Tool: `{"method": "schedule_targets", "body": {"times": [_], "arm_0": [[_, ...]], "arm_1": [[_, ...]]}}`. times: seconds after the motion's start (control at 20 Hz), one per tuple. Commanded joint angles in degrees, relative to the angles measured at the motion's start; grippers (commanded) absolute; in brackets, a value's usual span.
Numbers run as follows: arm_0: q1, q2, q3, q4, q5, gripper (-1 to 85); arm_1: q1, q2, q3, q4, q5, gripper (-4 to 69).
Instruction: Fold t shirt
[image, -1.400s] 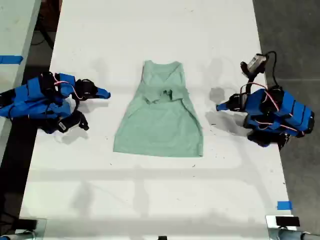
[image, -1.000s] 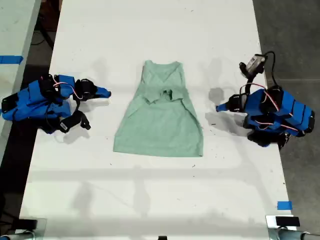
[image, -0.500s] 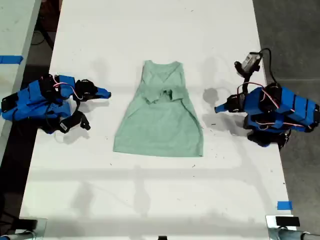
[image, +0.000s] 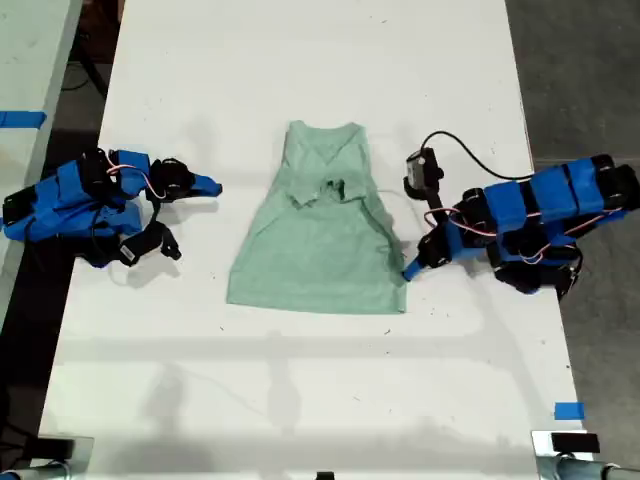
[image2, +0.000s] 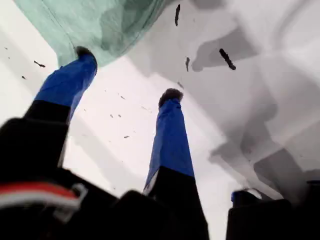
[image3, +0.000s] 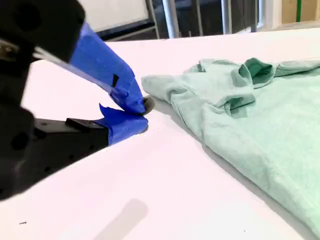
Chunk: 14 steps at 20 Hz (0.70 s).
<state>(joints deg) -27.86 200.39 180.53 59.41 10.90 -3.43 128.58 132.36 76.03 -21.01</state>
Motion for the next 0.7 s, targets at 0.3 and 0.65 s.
{"method": "schedule_targets", "body": {"times": [0.3,0.65], "arm_0": [[1.14,0.09,-0.53,-0.62,-0.26,-0.1],[0.62,0.09,-0.53,-0.62,0.0,-0.1]], "arm_1": [[2.37,-11.34,1.32,-16.96,0.0,27.1],[5.36,-18.19,5.45,-26.63,-0.62,1.2]]}}
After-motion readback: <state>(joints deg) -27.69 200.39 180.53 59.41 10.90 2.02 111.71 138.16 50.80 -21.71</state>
